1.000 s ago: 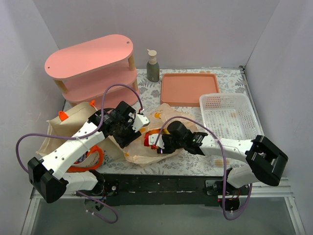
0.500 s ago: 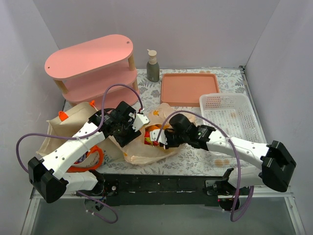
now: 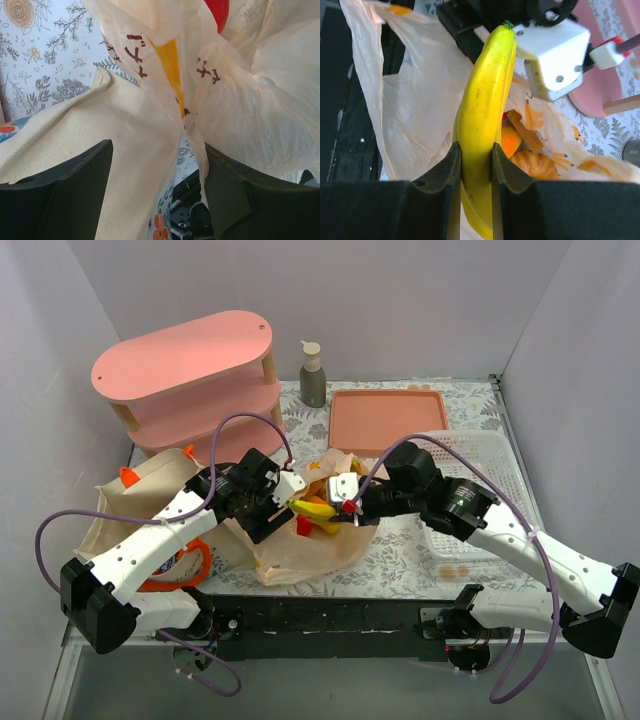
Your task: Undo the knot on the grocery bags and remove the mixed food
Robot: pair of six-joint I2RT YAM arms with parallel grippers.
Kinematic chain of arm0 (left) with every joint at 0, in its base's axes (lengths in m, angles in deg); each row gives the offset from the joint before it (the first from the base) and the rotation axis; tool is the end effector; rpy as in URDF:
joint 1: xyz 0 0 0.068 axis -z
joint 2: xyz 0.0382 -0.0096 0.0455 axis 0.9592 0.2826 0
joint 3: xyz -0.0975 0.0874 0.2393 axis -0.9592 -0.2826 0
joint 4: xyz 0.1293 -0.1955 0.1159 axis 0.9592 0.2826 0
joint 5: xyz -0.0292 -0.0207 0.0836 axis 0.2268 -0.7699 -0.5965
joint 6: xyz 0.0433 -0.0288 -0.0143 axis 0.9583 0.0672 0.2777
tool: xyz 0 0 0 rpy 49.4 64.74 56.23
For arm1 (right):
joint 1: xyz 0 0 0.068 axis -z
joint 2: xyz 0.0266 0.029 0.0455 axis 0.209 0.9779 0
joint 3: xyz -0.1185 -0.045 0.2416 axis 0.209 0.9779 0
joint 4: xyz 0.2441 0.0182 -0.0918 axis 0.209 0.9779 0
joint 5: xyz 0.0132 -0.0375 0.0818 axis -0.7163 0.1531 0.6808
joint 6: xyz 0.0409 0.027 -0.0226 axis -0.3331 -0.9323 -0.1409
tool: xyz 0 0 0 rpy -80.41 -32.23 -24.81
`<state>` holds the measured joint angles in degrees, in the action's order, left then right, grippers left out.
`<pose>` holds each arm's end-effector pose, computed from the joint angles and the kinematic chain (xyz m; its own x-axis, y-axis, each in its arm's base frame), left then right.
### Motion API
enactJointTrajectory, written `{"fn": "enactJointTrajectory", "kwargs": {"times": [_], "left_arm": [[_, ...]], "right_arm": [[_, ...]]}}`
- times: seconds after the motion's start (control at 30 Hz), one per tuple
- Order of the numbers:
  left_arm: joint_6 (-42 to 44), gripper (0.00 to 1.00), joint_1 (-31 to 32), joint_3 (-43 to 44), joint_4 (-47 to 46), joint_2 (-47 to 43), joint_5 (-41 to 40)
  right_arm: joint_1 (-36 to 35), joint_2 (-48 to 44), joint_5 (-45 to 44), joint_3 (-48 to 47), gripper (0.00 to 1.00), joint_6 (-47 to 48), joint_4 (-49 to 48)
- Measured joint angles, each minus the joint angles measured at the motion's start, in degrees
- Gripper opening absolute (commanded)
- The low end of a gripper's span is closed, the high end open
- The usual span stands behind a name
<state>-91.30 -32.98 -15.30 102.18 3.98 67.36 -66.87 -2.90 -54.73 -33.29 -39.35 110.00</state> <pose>0.1651 -0.1396 0.2937 -0.8800 0.3049 -0.3642 0.3594 0.9287 -0.0911 0.1265 0.2048 0.3661 0.3637 -0.4301 -0.8263 -0.9217 -0.0376 -0.3860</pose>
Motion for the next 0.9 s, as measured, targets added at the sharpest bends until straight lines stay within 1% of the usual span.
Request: {"fn": "enactJointTrajectory", "kwargs": {"times": [0.13, 0.37, 0.43, 0.5, 0.57, 0.6, 0.63, 0.67, 0.73, 0.83, 0.9], "left_arm": [[-0.68, 0.71, 0.0, 0.0, -0.44, 0.07, -0.07], [-0.33, 0.73, 0.0, 0.11, -1.18, 0.46, 1.14], [0.09, 0.73, 0.0, 0.74, -1.36, 1.22, 1.84], [0.44, 0.73, 0.0, 2.19, -1.57, 2.47, 2.54], [0.74, 0.73, 0.0, 4.04, -2.14, 3.67, 3.3], [0.87, 0.72, 0.0, 5.35, -2.4, 4.42, 3.8], [0.92, 0.72, 0.0, 5.99, -2.67, 4.74, 4.0], [0.98, 0.72, 0.02, 7.19, -3.13, 5.38, 4.59], [1.16, 0.71, 0.02, 8.28, -3.8, 5.86, 5.25], [1.44, 0.7, 0.02, 8.94, -4.5, 6.34, 5.9], [1.79, 0.7, 0.0, 8.96, -4.13, 6.99, 6.1]], "right_arm": [[1.36, -0.26, 1.36, -4.57, 0.01, -3.54, 0.55], [4.26, -0.44, 1.31, -17.03, 0.01, -5.88, 3.32], [5.49, -1.31, -1.33, -18.82, 0.01, -8.85, 2.4], [7.5, -2.16, -7.06, -19.19, 0.01, -12.33, 0.85], [11.72, -2.14, -12.74, -19.21, 0.01, -16.11, -0.24], [15.23, -1.68, -15.87, -19.21, 0.01, -18.58, -0.72], [17.31, -1.36, -17.46, -19.19, 0.01, -19.65, -0.83], [22.64, -0.44, -18.27, -19.17, 0.01, -22.51, -0.87], [30.75, 0.81, -19.67, -18.51, 0.01, -27.3, -0.76], [38.93, 0.87, -15.82, -15.21, 0.01, -32.96, -0.33], [42.62, 0.24, -8.37, -12.04, 0.01, -36.65, -0.66]]}}
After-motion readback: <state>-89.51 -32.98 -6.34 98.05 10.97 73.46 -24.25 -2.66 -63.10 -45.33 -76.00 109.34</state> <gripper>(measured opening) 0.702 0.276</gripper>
